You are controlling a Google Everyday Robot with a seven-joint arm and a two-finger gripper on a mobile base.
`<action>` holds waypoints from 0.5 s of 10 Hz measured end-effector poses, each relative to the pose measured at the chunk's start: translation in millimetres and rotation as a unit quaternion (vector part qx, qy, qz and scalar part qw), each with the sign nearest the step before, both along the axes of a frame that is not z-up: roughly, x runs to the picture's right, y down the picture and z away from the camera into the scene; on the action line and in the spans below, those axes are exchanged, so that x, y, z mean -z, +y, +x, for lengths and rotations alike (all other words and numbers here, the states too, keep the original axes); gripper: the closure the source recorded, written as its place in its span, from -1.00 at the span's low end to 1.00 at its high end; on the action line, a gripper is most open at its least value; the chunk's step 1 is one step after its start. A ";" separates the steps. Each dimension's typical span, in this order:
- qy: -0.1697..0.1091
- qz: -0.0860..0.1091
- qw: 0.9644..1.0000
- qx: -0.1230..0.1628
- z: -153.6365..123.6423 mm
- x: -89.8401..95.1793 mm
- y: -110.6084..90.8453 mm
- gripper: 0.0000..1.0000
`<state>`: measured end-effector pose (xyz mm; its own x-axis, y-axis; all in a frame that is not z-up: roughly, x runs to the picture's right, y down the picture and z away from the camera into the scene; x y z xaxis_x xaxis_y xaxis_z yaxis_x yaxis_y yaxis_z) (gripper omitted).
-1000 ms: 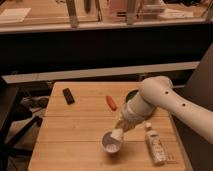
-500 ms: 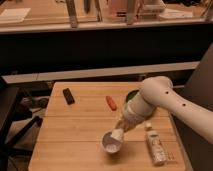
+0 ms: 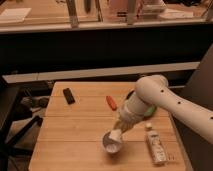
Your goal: Place the white sponge in the ceramic cup
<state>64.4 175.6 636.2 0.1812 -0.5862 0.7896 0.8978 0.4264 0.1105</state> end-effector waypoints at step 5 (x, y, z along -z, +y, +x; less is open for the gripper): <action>-0.010 -0.028 0.999 0.014 -7.0 -9.7 19.9 0.92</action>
<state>57.4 195.4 645.9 0.1486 -0.5453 0.8249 0.9072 0.4072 0.1057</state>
